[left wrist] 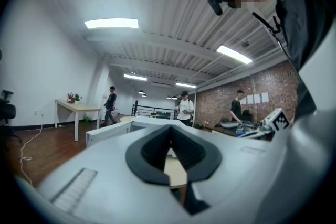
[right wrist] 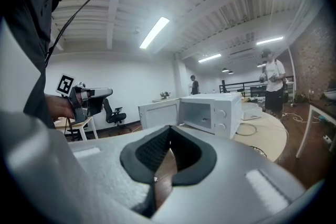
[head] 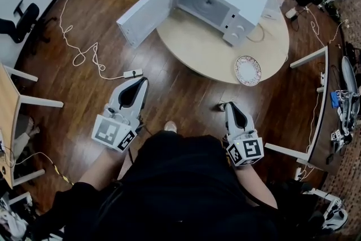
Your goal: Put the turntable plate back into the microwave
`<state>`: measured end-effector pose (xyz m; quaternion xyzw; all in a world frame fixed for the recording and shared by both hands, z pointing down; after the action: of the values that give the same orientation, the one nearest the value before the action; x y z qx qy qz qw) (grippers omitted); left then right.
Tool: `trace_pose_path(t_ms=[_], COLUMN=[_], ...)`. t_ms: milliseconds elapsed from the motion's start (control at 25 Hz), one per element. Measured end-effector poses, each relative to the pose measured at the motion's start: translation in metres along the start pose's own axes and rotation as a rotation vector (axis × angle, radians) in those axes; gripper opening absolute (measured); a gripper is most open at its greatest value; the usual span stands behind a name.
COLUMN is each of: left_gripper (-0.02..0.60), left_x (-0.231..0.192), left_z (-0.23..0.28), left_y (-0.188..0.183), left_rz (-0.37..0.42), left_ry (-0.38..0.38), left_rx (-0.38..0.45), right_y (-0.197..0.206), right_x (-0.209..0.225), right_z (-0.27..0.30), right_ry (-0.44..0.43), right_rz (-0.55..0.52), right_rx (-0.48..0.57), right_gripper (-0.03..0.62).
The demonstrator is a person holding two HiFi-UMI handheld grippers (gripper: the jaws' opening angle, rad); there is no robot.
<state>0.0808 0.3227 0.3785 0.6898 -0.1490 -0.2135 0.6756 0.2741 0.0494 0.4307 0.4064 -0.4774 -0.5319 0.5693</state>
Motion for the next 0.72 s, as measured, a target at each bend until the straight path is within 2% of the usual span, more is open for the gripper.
trace_pose_path(t_ms=[200,400,720], left_gripper=[0.006,0.006,0.006], left_x=[-0.024,-0.026,-0.041], left_z=[0.012,0.021,0.032], left_y=[0.001,-0.001,0.006], left_rz=[-0.003,0.001,-0.021], left_ry=[0.028,0.079,0.067], left_rx=[-0.021,-0.022,-0.046], right_y=[-0.004,-0.008,-0.005], right_x=[-0.007,-0.011,-0.008], right_z=[0.019,0.025,0.041], right_ry=[0.008,0.021,0.017], right_rz=[0.004,-0.002,0.004], right_rx=[-0.005,0.001,-0.027], right_gripper=[0.002,0.002,0.002])
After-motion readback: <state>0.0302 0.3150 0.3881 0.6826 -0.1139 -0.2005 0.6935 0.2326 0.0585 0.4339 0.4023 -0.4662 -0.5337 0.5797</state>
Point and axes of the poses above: the fingertips, and each gripper's own axes: z forward along the fingers, x to its right, y out of its underside, the point moved 7 cm from there along -z, backward along the fingers, and after that the axes turned 4 degrees about -y, right-handed, at the moved point
